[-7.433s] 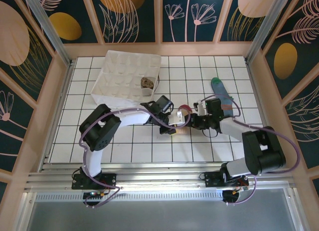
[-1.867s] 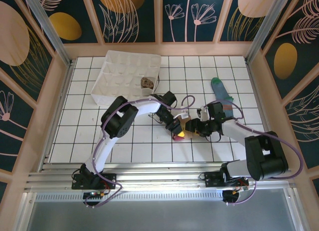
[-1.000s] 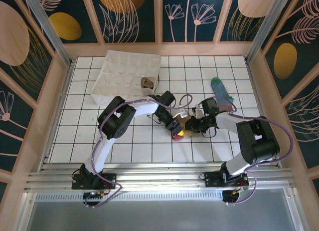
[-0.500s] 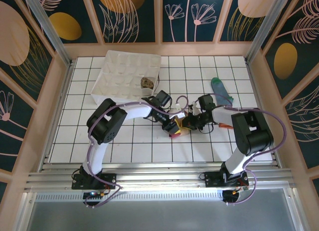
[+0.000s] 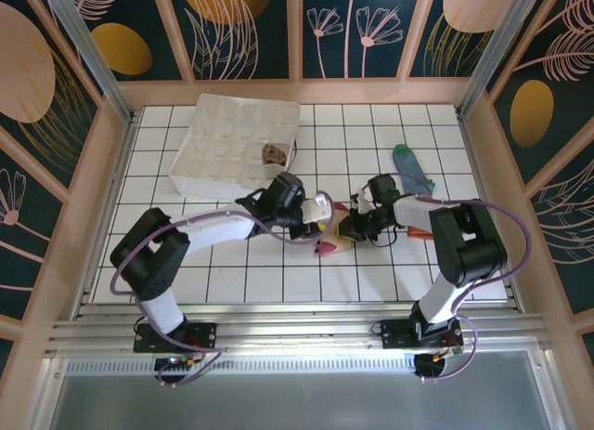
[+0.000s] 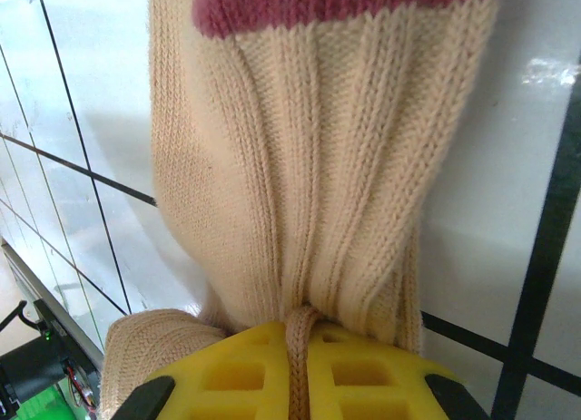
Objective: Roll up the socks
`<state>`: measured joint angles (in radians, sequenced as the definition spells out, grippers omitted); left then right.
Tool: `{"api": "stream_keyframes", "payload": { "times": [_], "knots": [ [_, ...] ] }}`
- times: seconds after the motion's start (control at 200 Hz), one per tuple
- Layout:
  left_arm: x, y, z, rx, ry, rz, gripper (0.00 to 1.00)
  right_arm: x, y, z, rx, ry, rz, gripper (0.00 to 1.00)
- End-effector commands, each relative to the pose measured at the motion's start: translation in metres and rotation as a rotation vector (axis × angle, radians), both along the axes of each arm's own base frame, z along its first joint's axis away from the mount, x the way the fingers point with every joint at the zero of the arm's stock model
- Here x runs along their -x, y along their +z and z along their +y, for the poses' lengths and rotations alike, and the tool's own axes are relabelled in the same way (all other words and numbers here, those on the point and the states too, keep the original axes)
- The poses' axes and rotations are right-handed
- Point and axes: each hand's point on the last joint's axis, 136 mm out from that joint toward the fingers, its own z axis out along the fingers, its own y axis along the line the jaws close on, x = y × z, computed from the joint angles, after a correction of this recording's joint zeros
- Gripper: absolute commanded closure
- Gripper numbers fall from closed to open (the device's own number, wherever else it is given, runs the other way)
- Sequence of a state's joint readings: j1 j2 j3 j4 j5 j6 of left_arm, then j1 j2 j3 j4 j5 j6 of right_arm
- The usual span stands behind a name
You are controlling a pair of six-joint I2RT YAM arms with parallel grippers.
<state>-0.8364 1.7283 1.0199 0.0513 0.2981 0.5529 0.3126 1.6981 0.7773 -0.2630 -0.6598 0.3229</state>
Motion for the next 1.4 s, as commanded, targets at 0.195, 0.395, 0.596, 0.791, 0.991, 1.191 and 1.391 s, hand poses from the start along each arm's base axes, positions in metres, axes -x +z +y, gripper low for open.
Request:
{"api": "stream_keyframes", "payload": {
  "times": [0.195, 0.395, 0.596, 0.791, 0.991, 1.191, 1.391],
  "knots": [
    [0.02, -0.033, -0.019, -0.181, -0.025, -0.252, 0.48, 0.054, -0.063, -0.047, 0.318, 0.022, 0.192, 1.0],
    [0.027, -0.069, -0.021, -0.257, -0.037, -0.209, 0.48, 0.057, -0.065, -0.047, 0.318, 0.032, 0.208, 1.0],
    [0.029, -0.086, -0.021, -0.269, -0.041, -0.192, 0.6, 0.058, -0.065, -0.044, 0.305, 0.041, 0.223, 1.0],
    [0.044, -0.093, -0.023, -0.288, -0.118, -0.11, 0.98, 0.048, -0.057, -0.036, 0.261, 0.053, 0.19, 0.99],
    [0.062, -0.088, -0.027, -0.227, -0.16, 0.192, 1.0, 0.008, -0.009, -0.026, 0.131, 0.008, 0.019, 0.61],
    [0.046, -0.089, -0.021, -0.236, -0.108, 0.459, 1.0, -0.015, 0.032, -0.038, 0.01, -0.13, -0.094, 0.55],
    [0.034, -0.097, -0.022, -0.226, -0.084, 0.721, 1.0, -0.005, 0.035, -0.039, -0.018, -0.16, -0.132, 0.55]
  ]
}}
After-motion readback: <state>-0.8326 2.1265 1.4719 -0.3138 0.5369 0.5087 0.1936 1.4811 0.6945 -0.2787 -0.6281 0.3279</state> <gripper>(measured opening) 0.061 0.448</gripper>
